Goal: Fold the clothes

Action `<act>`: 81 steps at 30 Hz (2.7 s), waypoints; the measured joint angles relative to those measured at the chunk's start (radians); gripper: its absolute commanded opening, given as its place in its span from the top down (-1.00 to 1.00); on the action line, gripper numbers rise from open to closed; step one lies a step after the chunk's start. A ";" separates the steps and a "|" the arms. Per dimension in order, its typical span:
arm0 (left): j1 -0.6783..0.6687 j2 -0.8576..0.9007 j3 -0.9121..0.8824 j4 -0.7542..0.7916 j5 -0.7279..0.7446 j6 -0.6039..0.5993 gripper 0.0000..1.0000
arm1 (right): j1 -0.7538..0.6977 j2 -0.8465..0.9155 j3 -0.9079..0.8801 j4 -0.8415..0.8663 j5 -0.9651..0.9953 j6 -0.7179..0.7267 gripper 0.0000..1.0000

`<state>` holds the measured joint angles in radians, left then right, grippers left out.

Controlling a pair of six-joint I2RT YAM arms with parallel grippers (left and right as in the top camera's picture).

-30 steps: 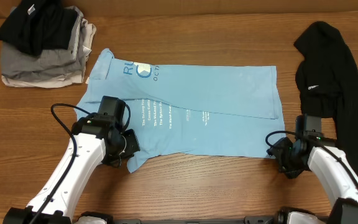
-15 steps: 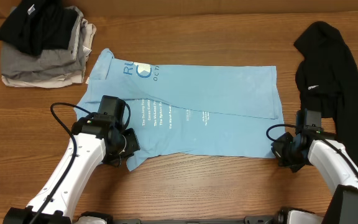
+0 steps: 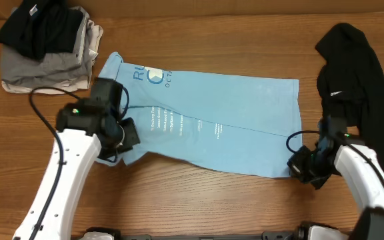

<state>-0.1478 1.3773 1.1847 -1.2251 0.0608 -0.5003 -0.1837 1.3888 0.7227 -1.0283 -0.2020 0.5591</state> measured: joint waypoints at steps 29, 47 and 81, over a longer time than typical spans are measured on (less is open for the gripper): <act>0.000 0.020 0.085 0.153 -0.107 0.087 0.92 | 0.000 -0.276 0.280 -0.211 0.034 -0.088 0.92; 0.000 0.443 0.088 0.741 -0.151 0.143 0.68 | 0.000 0.209 0.281 0.290 0.051 -0.116 0.92; 0.050 0.525 0.565 0.229 -0.155 0.276 -1.00 | -0.053 0.363 0.267 0.274 0.008 -0.407 -0.59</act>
<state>-0.0978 1.9026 1.7493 -0.9958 -0.0944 -0.2241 -0.2367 1.7515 0.9901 -0.7544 -0.1936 0.1520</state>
